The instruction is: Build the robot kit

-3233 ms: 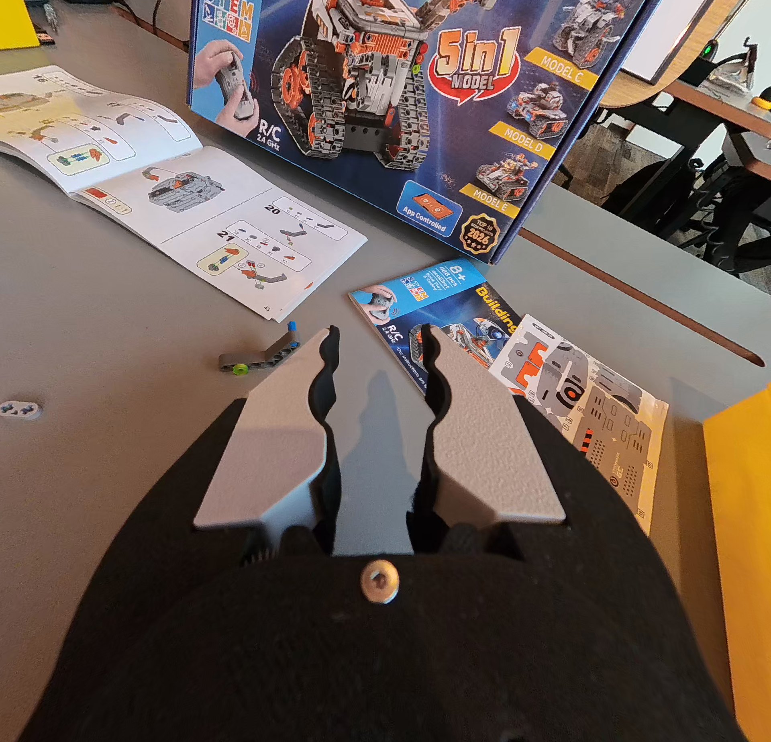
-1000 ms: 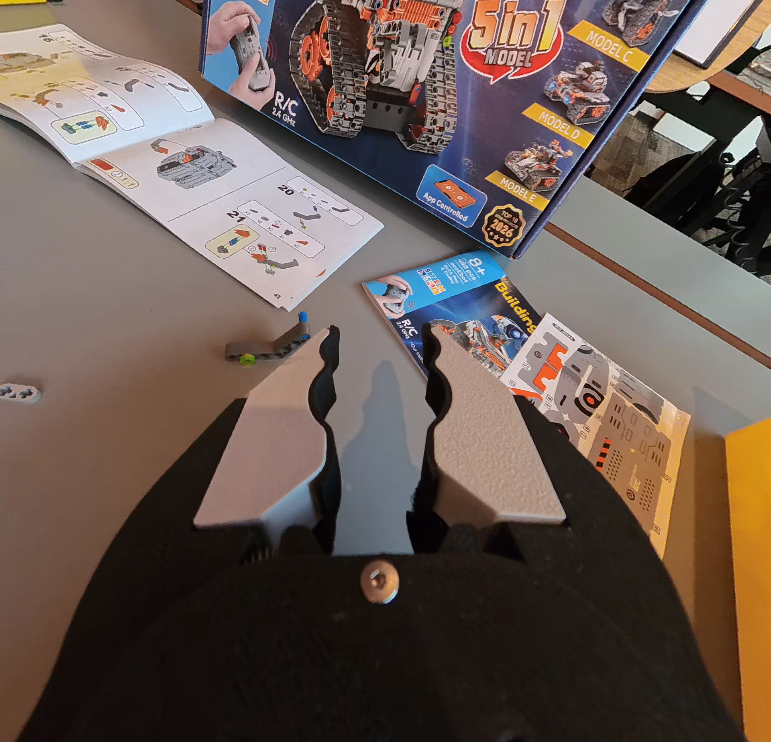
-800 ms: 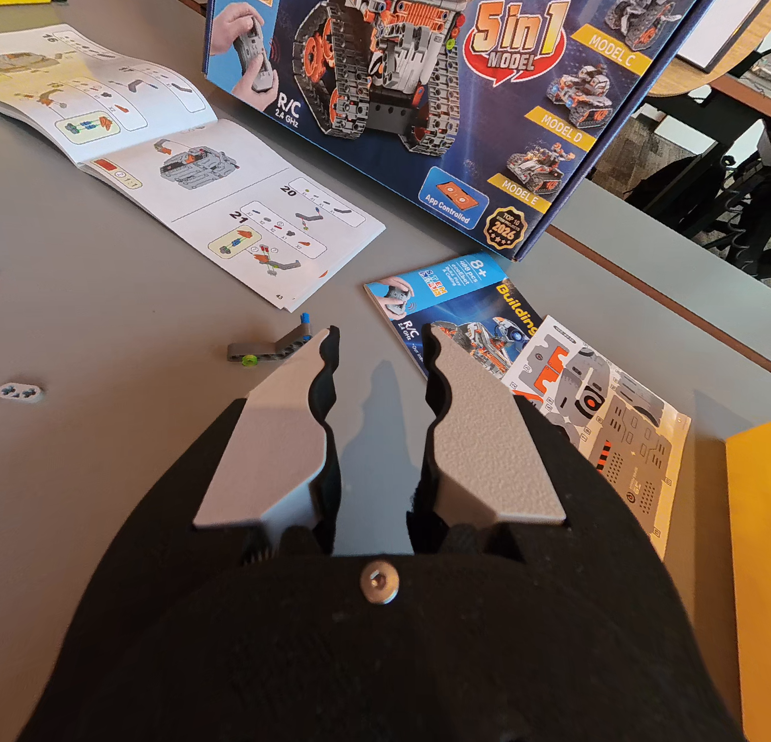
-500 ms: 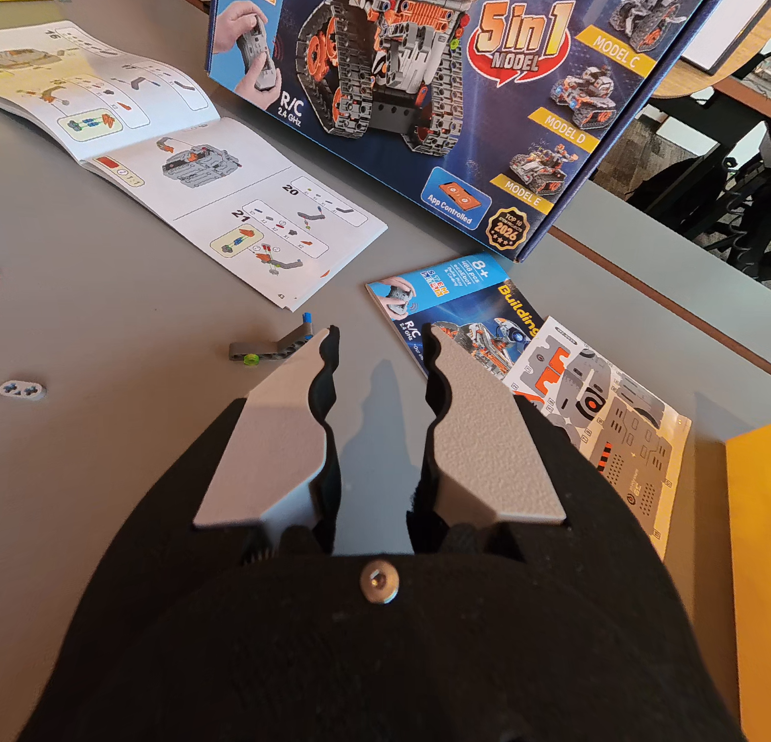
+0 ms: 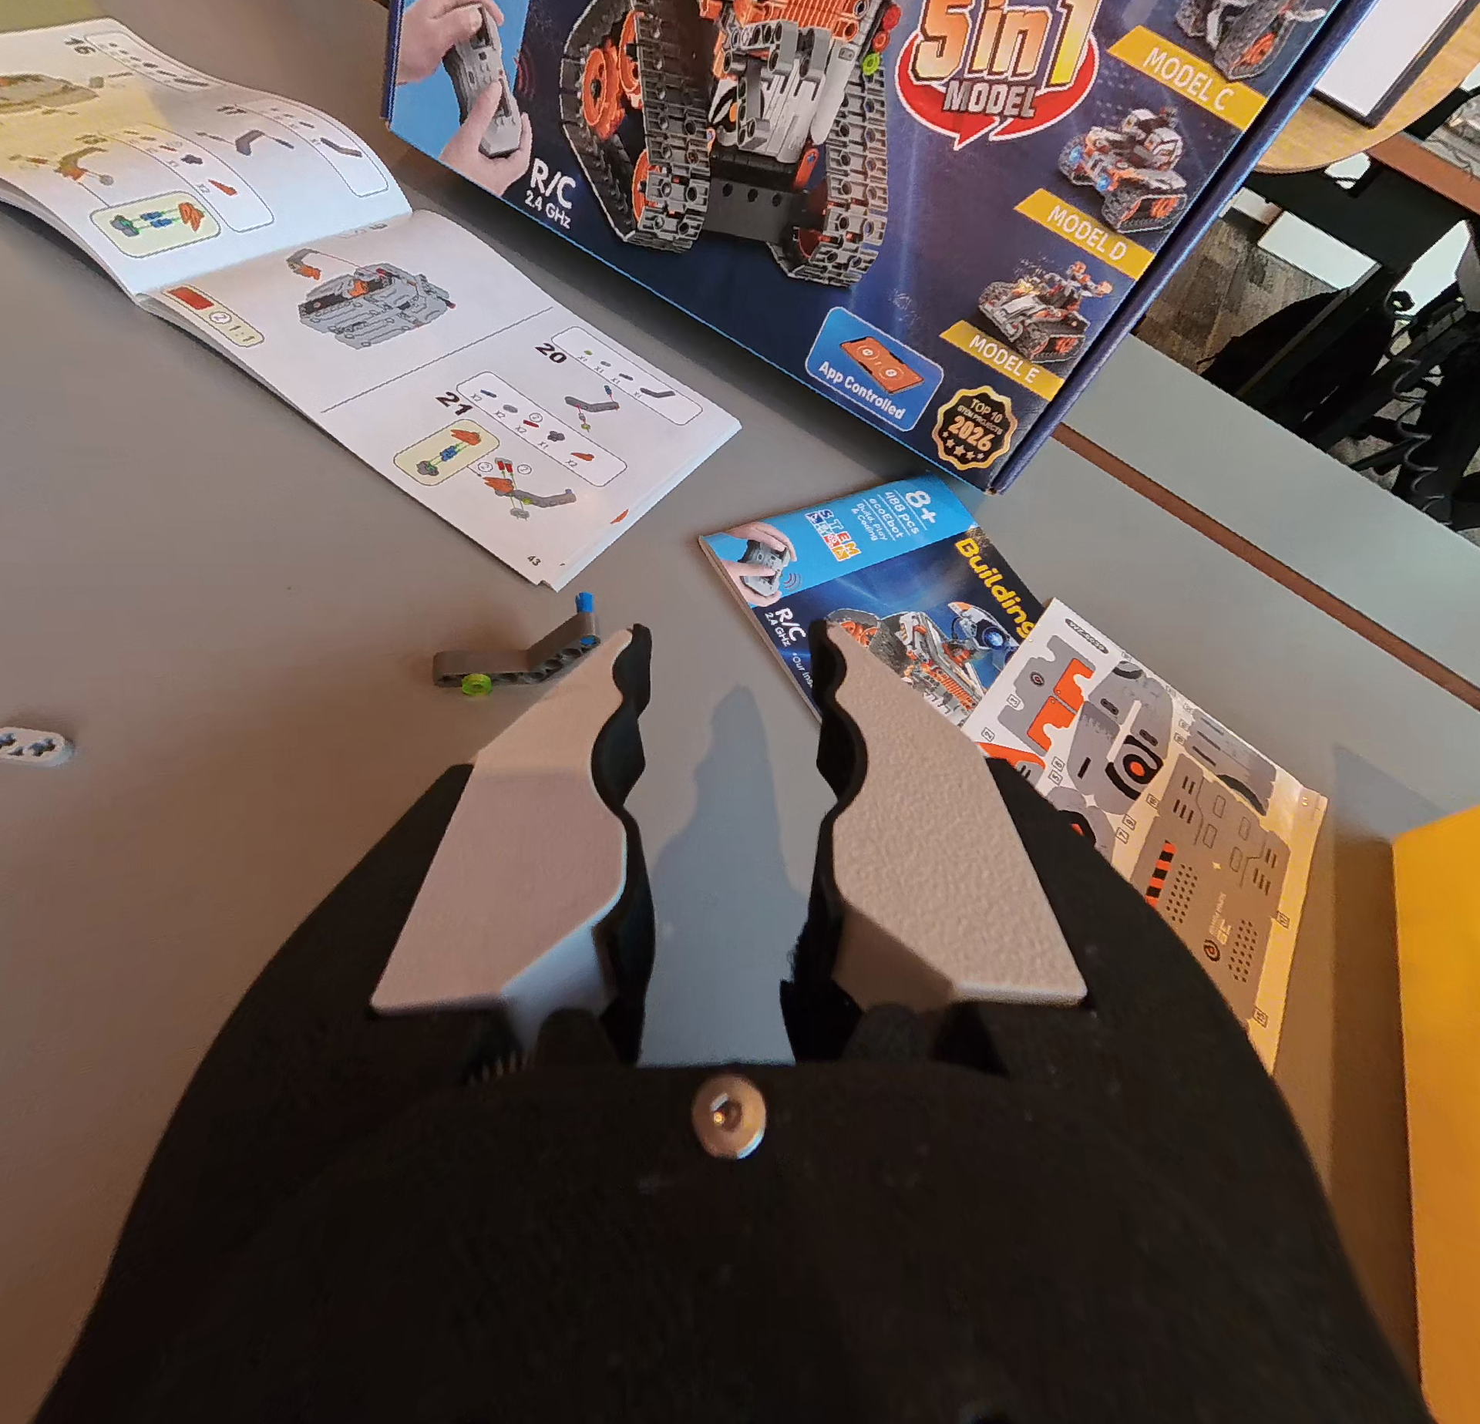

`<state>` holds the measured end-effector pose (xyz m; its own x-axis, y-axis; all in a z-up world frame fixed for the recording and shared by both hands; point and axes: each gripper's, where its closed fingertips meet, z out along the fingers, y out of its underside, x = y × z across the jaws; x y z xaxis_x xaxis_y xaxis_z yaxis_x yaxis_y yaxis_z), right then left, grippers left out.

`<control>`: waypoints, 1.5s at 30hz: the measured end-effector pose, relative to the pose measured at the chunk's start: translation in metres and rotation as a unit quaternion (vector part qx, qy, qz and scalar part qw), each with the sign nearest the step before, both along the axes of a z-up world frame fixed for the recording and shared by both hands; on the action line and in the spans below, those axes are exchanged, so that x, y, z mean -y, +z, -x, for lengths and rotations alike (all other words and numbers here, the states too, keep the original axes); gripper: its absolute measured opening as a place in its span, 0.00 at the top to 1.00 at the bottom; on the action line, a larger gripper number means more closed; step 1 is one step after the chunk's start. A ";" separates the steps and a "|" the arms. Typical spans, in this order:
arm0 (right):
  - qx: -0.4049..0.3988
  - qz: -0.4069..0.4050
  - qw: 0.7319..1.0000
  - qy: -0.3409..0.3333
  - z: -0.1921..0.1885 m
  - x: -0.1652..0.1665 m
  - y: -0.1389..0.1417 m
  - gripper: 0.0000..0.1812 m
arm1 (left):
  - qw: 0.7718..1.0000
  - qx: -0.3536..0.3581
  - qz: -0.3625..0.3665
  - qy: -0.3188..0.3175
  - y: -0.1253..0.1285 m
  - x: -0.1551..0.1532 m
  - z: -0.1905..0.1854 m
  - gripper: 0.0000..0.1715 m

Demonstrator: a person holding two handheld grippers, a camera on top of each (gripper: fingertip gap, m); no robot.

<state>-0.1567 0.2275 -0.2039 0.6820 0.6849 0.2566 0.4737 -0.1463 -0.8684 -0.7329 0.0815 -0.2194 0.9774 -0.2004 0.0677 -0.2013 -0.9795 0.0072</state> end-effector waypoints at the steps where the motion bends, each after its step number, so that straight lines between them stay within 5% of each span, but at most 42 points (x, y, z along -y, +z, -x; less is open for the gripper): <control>1: 0.000 0.001 1.000 -0.001 0.000 0.000 0.000 0.78 | 1.000 -0.001 0.013 -0.001 0.000 0.007 -0.001 0.68; 7: 0.005 0.003 1.000 -0.002 0.000 -0.001 -0.002 0.78 | 1.000 -0.008 -0.005 -0.013 0.010 0.008 -0.007 0.64; 15: 0.005 0.000 1.000 0.003 0.001 0.001 0.000 0.78 | 0.997 -0.023 0.068 -0.033 0.004 0.044 -0.011 0.66; 26: -0.019 0.040 0.998 0.050 0.019 0.013 -0.007 0.78 | 0.995 -0.038 0.080 -0.043 0.001 0.044 -0.012 0.67; 33: 0.001 0.043 0.998 0.056 0.020 0.017 -0.012 0.78 | 0.999 -0.023 0.003 -0.029 0.023 0.038 -0.001 0.72; 39: -0.094 -0.010 0.994 0.048 0.042 0.012 0.054 0.78 | 0.988 0.007 -0.150 -0.040 0.067 0.016 0.008 0.77; 45: -0.122 0.013 0.954 0.272 0.192 0.058 0.158 0.76 | 0.946 0.017 -0.322 -0.034 0.131 -0.023 0.021 0.86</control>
